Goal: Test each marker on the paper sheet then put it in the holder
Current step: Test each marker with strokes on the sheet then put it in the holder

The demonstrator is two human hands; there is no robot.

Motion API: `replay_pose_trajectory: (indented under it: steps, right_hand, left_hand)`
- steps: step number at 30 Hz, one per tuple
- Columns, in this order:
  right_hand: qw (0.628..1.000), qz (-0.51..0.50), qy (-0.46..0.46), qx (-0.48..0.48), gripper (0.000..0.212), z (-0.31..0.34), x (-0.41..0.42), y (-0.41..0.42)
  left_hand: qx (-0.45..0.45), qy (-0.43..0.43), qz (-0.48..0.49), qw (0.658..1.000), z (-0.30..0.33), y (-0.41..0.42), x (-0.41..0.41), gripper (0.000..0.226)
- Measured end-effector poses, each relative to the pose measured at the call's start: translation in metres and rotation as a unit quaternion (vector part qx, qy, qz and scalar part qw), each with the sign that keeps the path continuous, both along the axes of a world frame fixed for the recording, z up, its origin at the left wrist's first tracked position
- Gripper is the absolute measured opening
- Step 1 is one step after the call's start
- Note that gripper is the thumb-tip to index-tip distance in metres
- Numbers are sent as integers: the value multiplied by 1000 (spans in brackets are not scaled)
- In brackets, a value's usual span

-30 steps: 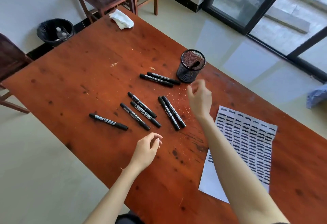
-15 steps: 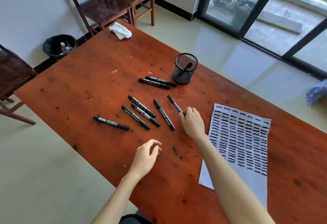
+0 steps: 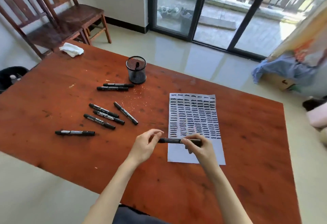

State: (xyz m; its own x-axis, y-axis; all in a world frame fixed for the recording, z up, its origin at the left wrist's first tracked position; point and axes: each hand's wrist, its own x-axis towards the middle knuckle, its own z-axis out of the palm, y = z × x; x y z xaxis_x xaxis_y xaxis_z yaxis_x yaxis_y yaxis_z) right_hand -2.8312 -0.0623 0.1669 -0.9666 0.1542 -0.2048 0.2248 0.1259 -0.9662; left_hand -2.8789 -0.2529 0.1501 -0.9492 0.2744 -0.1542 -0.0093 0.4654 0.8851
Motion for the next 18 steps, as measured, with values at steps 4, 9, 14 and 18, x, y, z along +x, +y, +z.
replay_pose_trajectory:
  steps: [4, 9, 14, 18]
  right_hand:
    - [964, -162, -38, -207, 26, -4, 12, 14]
    - [868, -191, -28, -458, 25, 15, 16, 16]
    - [840, -195, -33, -506, 26, 23, 15, 18]
    - [837, -228, -64, -494, 52, 26, 7, 23]
  left_hand:
    - [31, -31, -101, 994, 1, 28, 19, 13]
    - [3, -53, -188, 981, 10, 61, 39, 12]
    - [-58, -56, -215, 973, 20, 83, 57, 21]
    - [-71, 28, -160, 984, 21, 93, 73, 31]
